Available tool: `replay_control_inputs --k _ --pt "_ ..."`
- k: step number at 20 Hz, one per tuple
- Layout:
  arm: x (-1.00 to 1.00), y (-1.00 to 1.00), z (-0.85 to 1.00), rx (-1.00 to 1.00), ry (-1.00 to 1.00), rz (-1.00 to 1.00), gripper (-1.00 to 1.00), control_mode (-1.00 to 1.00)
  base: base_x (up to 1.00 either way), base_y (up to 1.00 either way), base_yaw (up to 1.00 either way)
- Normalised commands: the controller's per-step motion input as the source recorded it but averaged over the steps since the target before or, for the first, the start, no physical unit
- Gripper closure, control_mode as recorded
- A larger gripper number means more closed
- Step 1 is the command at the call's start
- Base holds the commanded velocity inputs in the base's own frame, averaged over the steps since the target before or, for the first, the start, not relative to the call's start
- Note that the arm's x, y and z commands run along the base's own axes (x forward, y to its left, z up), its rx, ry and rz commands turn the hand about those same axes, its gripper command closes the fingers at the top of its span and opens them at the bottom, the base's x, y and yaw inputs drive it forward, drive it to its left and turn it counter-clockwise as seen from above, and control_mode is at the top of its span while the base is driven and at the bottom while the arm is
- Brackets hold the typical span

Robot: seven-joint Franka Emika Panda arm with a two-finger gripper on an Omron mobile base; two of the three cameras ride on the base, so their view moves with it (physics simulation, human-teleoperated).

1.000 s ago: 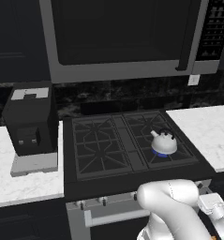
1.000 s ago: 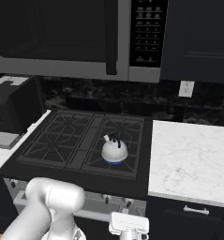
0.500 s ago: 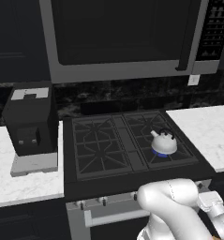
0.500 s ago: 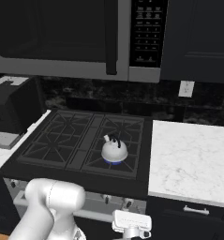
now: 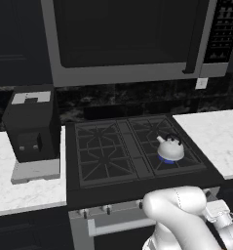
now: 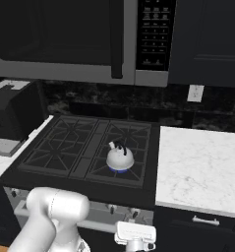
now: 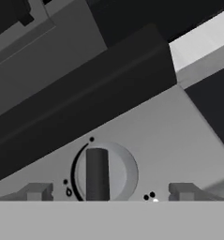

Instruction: Turn off the front right burner of the stove.

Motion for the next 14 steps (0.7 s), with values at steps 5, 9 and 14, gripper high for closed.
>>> replay_control_inputs --k 5,9,14 --pt "0.0 0.0 0.0 0.0 0.0 0.0 1.0 -1.0 0.0 0.0 0.0" --pt "0.06 0.0 0.03 0.02 0.0 0.0 1.0 -1.0 0.0 0.0 0.0" --pt "0.11 0.0 0.2 0.12 0.04 0.0 1.0 -1.0 0.0 0.0 0.0"
